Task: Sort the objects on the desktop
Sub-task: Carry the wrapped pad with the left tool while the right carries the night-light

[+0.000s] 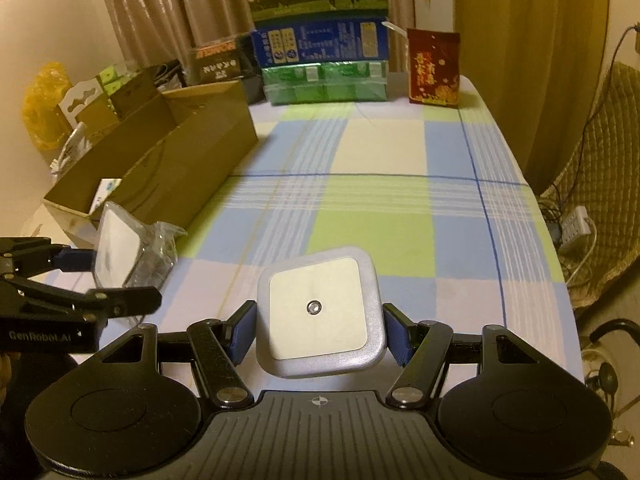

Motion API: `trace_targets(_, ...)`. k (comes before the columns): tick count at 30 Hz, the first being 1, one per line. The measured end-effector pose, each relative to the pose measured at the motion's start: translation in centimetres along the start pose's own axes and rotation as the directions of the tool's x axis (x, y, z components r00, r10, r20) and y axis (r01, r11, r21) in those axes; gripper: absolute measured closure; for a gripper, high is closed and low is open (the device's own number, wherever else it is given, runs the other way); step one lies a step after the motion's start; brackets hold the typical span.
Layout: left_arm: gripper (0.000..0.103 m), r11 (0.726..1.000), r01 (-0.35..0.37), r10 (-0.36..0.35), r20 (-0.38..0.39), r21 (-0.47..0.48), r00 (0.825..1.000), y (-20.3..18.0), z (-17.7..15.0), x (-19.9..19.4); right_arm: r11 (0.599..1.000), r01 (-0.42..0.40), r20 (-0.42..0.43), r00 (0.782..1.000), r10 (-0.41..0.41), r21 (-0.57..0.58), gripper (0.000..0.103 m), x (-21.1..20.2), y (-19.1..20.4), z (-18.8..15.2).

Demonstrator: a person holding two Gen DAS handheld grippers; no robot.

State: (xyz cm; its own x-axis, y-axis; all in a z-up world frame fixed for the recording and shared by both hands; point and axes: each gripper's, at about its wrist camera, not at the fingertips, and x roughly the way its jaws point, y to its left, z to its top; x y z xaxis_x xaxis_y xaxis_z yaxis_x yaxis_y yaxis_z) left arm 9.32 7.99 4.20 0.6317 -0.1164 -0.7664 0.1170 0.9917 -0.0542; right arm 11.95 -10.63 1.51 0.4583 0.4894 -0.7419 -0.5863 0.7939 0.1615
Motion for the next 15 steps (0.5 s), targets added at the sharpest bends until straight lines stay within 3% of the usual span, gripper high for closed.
trace_targets(15,0.034,0.999,-0.032,0.032,0.071,0.003,0.997,2.1,-0.1,-5.0,0.995,-0.054,0.034,0.998,0.057,-0.081,0.040,-0.4,5.5,2.5)
